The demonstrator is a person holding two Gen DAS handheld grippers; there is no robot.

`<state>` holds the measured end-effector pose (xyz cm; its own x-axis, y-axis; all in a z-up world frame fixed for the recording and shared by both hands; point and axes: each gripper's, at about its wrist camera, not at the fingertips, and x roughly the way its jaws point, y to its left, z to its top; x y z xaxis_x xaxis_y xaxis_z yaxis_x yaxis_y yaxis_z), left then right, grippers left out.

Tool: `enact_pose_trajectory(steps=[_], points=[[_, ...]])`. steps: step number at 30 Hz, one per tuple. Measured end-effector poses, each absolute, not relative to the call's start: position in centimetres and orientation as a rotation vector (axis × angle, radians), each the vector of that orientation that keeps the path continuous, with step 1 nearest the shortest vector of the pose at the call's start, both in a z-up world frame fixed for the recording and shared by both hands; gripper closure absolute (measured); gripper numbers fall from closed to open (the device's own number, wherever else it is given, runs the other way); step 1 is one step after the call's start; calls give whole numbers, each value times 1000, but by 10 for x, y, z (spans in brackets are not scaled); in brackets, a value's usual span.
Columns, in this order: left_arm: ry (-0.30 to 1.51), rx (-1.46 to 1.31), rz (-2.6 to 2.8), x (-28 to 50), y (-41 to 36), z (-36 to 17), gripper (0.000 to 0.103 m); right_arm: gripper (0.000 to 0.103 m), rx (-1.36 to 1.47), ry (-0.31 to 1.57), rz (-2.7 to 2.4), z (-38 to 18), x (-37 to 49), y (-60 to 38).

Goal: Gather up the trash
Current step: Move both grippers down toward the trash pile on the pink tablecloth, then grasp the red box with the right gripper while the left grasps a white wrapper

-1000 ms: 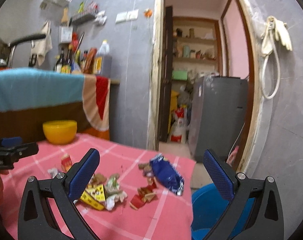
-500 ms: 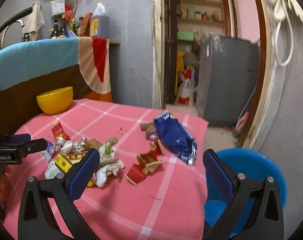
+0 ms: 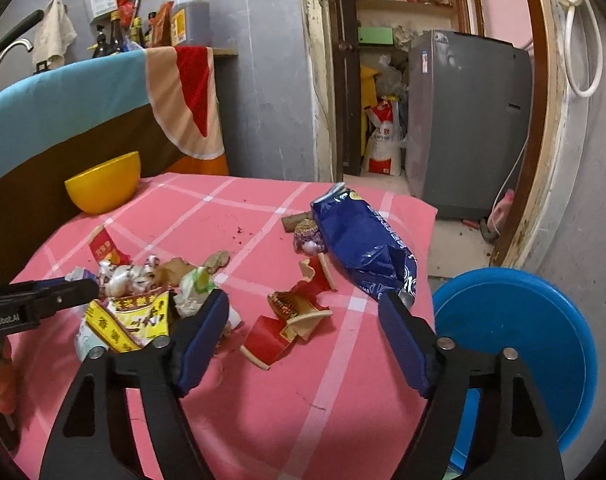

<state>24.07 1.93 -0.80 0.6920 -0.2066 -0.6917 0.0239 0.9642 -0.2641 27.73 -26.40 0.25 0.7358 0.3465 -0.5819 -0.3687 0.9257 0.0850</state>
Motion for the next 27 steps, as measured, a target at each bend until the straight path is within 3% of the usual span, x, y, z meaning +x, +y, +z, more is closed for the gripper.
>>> enact_pose_trajectory(steps=[13, 18, 27], points=[[811, -263, -119, 242, 22, -10, 82, 55, -79, 657, 400, -7, 278, -259], [809, -274, -119, 238, 19, -8, 82, 76, -66, 655, 410, -6, 276, -259], [743, -264, -108, 223, 12, 5, 83, 80, -9, 637, 445, -3, 267, -264]])
